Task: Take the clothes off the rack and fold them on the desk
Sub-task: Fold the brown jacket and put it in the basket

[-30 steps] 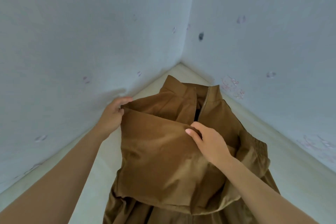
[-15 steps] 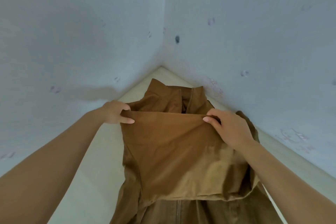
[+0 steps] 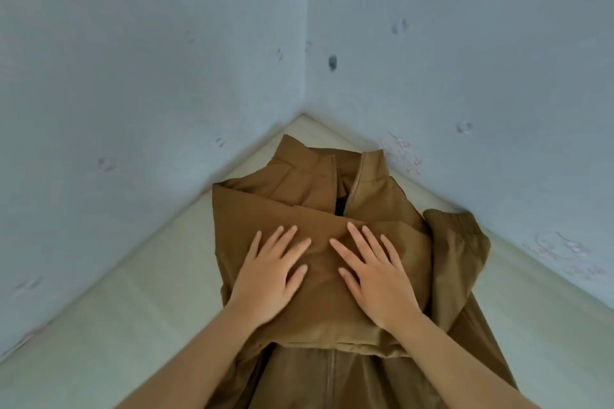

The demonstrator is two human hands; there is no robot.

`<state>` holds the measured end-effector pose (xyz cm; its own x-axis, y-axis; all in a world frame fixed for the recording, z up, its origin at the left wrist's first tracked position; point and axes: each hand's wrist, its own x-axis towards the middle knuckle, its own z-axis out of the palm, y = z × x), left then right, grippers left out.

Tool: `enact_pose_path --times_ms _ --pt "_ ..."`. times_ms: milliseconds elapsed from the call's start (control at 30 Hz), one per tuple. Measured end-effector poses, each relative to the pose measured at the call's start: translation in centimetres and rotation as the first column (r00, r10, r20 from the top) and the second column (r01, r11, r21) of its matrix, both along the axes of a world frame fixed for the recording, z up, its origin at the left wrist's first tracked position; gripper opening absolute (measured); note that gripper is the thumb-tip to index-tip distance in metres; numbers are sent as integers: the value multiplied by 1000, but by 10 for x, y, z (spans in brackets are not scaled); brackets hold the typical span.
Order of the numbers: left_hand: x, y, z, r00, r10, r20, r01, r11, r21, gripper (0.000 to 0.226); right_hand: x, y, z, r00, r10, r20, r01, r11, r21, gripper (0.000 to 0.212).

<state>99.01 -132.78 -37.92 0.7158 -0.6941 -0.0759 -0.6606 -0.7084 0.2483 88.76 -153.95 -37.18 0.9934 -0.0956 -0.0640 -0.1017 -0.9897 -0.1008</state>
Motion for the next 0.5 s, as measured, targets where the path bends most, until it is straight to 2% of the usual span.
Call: enact_pose_path --times_ms 100,200,267,367,433,500 --pt "-18 21 -34 995 102 6 -102 978 183 59 -19 -23 -15 977 -199 -77 191 977 -93 54" --pt "-19 27 -34 979 196 51 -203 956 211 66 -34 -62 -10 916 -400 -17 392 905 -164 55" --pt "-20 29 -30 973 227 49 -233 947 222 69 -48 -88 -3 881 -471 42 468 858 -209 50" --pt "-23 37 -28 966 256 38 -258 938 232 71 -87 -116 6 746 -665 -38 654 742 -148 72" --pt "-26 42 -29 964 266 31 -265 932 246 72 -113 -120 11 574 -817 -57 819 573 20 87" --pt "-30 40 -25 959 285 10 -278 926 256 73 -127 -113 19 264 -959 -105 921 219 321 99"
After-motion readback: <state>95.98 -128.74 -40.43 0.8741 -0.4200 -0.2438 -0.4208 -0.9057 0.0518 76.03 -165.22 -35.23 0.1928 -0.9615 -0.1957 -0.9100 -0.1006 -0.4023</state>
